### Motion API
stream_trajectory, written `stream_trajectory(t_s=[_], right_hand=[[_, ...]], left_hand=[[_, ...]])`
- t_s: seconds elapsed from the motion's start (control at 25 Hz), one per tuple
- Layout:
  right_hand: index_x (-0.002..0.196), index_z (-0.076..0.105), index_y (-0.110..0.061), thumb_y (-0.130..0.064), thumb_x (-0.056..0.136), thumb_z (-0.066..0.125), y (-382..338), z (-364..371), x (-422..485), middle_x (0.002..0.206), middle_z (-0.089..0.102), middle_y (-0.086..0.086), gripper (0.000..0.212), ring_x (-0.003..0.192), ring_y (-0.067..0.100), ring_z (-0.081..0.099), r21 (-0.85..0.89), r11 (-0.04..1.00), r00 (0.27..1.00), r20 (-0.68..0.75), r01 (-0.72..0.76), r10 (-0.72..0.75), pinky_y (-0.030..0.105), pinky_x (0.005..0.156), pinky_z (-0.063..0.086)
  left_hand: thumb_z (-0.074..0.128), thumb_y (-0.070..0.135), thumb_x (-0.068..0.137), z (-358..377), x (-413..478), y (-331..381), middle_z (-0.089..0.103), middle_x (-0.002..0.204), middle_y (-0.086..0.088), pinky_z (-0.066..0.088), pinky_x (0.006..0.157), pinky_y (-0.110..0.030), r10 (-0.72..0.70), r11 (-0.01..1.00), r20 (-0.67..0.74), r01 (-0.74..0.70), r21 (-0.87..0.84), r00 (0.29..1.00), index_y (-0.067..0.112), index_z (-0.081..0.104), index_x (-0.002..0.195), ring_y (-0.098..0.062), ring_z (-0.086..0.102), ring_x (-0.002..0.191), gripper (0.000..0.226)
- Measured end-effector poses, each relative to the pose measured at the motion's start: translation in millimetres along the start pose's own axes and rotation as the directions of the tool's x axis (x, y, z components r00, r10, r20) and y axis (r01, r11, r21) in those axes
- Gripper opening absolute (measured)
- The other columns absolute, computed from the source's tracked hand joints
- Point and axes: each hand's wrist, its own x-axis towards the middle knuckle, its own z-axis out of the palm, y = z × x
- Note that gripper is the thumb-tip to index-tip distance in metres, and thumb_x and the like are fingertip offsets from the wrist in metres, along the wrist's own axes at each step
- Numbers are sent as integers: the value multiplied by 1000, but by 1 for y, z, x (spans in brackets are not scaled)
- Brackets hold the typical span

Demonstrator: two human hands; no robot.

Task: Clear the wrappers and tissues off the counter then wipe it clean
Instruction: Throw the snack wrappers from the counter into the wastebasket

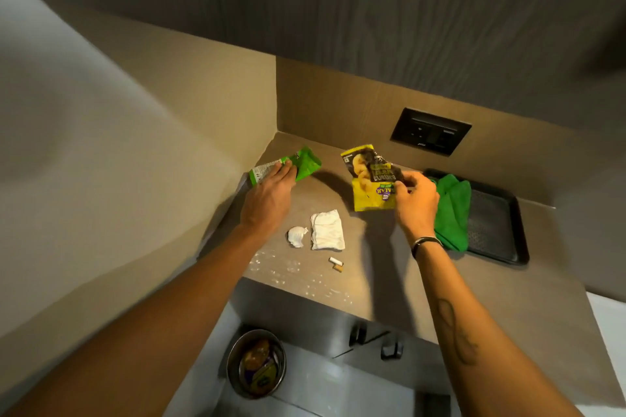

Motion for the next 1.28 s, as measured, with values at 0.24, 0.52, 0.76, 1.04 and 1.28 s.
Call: stream_trajectory(t_s=[0.24, 0.52, 0.76, 1.04, 1.28], right_hand=[[113, 74, -11, 3, 94, 67, -24, -11, -142, 94, 75, -2, 25, 78, 8, 67, 386, 921, 997, 69, -42, 17, 21, 69, 60], [119, 71, -14, 1, 93, 74, 25, 19, -316, 86, 82, -7, 30, 77, 8, 79, 437, 848, 930, 333, -299, 156, 20, 58, 60], [126, 60, -9, -2, 93, 76, 137, 100, -391, 81, 76, 9, 37, 72, 23, 78, 174, 804, 740, 535, -569, 408, 40, 59, 66], [115, 57, -6, 4, 89, 77, 302, 233, -430, 97, 78, 25, 34, 65, 32, 77, 18, 691, 607, 497, -722, 621, 36, 52, 62], [99, 58, -16, 6, 85, 79, 402, 345, -423, 85, 77, 21, 33, 49, 26, 73, 21, 728, 644, 485, -685, 592, 40, 53, 64]], left_hand=[[61, -4, 98, -43, -118, 9, 59, 152, -14, 46, 119, -48, 56, 990, -244, -86, -114, 968, 0, 58, 146, -31, 52, 146, 48], [58, -5, 98, -9, -305, -21, 54, 158, -15, 43, 120, -52, 50, 994, -275, -74, -79, 960, 2, 57, 147, -31, 46, 151, 50], [40, 14, 106, 110, -424, -64, 57, 155, -16, 48, 111, -65, -58, 998, 33, 59, -5, 998, 7, 65, 142, -39, 52, 144, 44], [65, 8, 94, 303, -478, -105, 50, 161, -12, 40, 114, -70, -252, 966, 323, 255, 33, 913, 15, 63, 145, -43, 43, 150, 51], [61, 14, 96, 449, -478, -162, 33, 170, -19, 36, 120, -61, -254, 962, 432, 274, 16, 866, 13, 49, 155, -46, 22, 159, 60]])
